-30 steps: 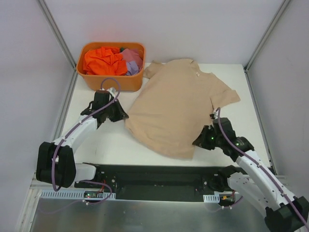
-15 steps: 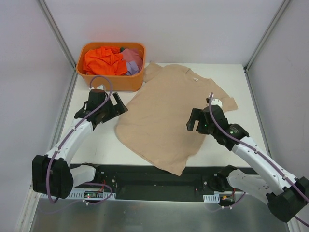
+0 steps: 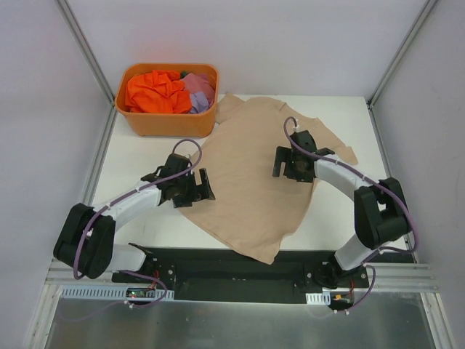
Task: Fold and stack the t-shirts
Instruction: Flatten out the tshirt
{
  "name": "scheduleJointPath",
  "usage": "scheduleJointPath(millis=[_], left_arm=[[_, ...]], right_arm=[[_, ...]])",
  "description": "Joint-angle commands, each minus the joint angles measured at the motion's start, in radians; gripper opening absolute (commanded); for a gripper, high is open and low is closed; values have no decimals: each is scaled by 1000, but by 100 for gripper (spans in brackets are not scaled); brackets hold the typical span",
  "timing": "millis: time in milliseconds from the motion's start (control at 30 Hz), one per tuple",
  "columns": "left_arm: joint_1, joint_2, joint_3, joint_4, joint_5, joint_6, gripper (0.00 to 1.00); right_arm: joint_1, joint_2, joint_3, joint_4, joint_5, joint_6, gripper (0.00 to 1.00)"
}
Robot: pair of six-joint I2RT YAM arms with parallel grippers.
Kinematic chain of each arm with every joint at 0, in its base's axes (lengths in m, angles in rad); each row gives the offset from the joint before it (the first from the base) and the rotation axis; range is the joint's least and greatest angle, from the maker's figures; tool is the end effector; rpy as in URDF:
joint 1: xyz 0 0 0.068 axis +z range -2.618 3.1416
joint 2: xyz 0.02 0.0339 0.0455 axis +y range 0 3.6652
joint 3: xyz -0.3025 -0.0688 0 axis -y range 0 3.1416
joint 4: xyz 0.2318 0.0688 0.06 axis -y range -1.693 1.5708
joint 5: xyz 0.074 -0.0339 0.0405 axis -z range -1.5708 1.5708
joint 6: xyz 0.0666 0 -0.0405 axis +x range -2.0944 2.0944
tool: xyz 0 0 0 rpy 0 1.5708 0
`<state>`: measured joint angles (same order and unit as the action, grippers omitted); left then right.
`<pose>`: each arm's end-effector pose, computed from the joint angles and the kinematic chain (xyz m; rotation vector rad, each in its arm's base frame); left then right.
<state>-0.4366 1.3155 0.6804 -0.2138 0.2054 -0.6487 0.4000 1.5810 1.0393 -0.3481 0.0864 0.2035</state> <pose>0.2279 -0.1213 0.2125 -0.1701 2.5283 -0.7171 0.3163 0.1275 0.2388 -0.2040 2.4541 0.1576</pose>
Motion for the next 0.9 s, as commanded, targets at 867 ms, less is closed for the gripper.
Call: scheduleJointPath(millis=[867], left_arm=[[476,177,348,-104,-63,83,99]], right_arm=[[436,18,125,-247,280,70,96]])
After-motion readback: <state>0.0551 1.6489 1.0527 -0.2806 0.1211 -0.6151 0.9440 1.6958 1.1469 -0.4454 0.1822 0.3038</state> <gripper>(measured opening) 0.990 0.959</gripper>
